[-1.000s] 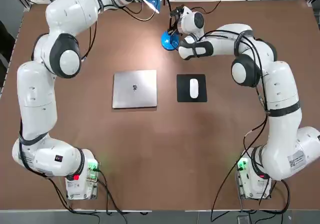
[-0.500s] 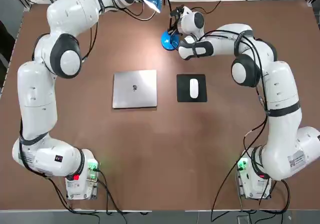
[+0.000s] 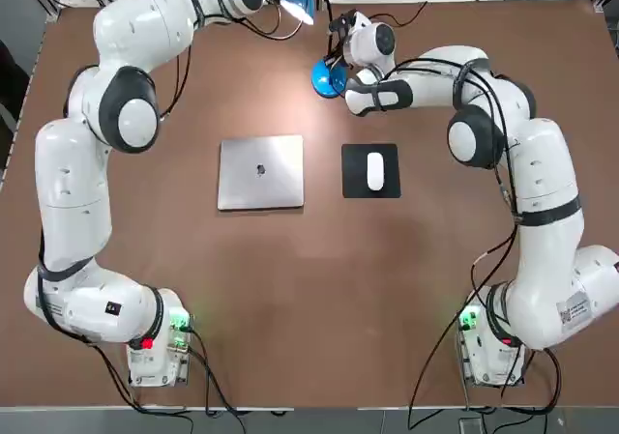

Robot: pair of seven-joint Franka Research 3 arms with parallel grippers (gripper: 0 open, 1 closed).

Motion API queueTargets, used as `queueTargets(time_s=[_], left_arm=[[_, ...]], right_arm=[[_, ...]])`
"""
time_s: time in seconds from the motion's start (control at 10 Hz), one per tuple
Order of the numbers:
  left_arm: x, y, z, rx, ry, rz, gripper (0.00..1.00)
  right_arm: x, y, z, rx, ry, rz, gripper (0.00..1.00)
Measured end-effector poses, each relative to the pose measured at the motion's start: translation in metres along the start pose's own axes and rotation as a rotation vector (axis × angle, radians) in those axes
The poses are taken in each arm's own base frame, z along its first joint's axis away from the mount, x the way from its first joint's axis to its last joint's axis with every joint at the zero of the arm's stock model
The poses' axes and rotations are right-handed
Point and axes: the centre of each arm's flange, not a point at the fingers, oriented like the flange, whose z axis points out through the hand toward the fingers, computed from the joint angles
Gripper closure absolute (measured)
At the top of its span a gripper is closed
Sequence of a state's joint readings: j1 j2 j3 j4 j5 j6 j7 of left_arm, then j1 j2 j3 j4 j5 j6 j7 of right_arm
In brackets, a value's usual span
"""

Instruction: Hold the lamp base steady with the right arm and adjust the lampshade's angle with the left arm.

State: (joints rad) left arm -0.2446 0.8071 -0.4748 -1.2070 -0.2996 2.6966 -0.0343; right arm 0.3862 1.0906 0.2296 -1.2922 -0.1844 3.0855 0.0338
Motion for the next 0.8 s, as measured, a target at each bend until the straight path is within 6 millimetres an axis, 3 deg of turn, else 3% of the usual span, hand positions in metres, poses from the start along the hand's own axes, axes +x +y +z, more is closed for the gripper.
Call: queueTargets(time_s=[0.8], left_arm=[[-0.0017,-0.0007,0.0036,0.010,0.022,-0.063,0.22]], right_arm=[[0.0000,0.0000,0.0000,0.000,0.001,0.000,0.78]])
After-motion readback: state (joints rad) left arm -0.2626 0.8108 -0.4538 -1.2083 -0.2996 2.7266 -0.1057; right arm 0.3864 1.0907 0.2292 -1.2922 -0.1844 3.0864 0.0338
